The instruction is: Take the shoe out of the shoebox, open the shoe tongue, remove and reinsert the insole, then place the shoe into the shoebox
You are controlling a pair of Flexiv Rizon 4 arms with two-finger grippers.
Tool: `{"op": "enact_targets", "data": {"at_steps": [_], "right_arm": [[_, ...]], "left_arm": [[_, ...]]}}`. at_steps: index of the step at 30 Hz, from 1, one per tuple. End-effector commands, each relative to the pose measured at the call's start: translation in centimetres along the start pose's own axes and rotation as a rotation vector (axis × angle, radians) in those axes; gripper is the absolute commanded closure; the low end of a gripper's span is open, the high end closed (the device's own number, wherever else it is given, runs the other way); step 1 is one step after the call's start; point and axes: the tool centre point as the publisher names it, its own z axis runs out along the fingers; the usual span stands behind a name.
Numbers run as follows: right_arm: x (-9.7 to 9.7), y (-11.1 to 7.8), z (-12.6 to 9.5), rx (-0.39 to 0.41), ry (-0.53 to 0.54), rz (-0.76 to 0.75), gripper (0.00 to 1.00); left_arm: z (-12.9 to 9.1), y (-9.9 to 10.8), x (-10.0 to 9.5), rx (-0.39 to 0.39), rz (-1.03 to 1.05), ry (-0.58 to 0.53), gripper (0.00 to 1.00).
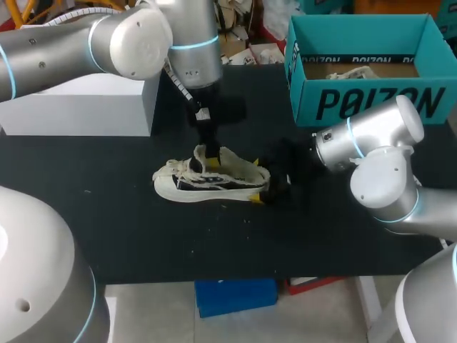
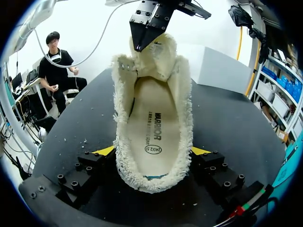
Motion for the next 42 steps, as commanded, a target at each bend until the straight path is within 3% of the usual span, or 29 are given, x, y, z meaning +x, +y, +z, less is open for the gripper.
{"op": "enact_targets", "data": {"at_steps": [1, 20, 42], "right_arm": [[0.0, 0.0, 0.1, 0.001, -0.001, 0.002, 1.0], [0.0, 0.0, 0.1, 0.001, -0.001, 0.002, 1.0], [0.0, 0.0, 0.1, 0.001, -0.001, 0.002, 1.0]], "left_arm": [[0.2, -0.3, -0.4, -0.006, 0.0, 0.006, 1.0], [0.6, -0.7, -0.8, -0.004, 0.021, 0.006, 1.0], [5.3, -0.2, -1.5, -0.025, -0.012, 0.064, 1.0]]}}
